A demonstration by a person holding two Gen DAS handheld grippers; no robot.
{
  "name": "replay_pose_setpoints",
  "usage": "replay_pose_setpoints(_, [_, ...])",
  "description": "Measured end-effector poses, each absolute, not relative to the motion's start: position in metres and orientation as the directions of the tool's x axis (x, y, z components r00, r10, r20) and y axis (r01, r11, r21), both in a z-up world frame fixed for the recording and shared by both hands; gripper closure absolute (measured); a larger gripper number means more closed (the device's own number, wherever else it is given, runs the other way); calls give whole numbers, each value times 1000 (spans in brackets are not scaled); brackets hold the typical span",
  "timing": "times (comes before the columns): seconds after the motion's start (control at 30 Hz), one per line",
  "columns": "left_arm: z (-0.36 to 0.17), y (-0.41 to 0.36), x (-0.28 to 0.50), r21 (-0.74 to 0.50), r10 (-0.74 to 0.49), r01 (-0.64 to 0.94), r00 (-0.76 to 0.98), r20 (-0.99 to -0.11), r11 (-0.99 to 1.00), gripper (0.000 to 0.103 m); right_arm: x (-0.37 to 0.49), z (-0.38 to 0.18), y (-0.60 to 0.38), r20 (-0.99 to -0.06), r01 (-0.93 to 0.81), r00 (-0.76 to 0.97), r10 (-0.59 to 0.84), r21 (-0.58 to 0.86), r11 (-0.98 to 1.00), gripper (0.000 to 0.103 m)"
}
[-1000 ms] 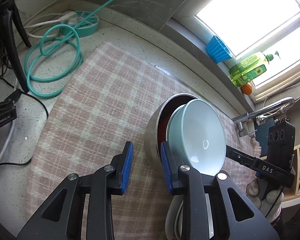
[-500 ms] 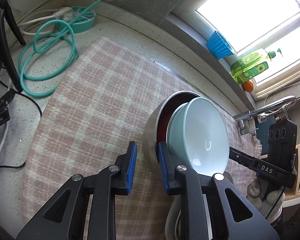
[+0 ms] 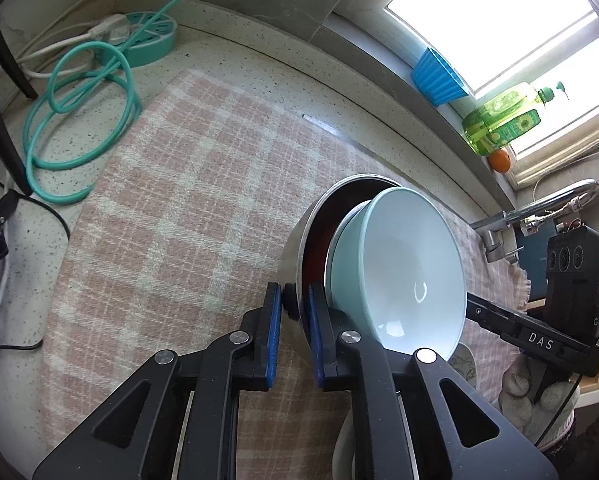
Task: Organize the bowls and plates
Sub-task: 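Close the right gripper on the bowl stack rim and lift it, then carry the bowl stack with the right gripper onto the plate stack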
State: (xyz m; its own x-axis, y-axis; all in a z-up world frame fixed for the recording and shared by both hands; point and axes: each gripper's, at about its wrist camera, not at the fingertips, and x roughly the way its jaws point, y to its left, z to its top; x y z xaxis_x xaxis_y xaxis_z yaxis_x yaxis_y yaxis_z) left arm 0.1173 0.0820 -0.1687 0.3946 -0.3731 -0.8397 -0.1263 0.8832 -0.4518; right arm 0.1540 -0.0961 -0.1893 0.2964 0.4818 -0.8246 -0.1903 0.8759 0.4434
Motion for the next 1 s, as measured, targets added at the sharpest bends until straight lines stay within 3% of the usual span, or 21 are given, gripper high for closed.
replay_pose_setpoints(1.0, [-115, 75, 79, -447, -363, -75, 471, -804, 891, 93, 98, -138, -102, -791, -228, 356, 497, 442, 867, 90])
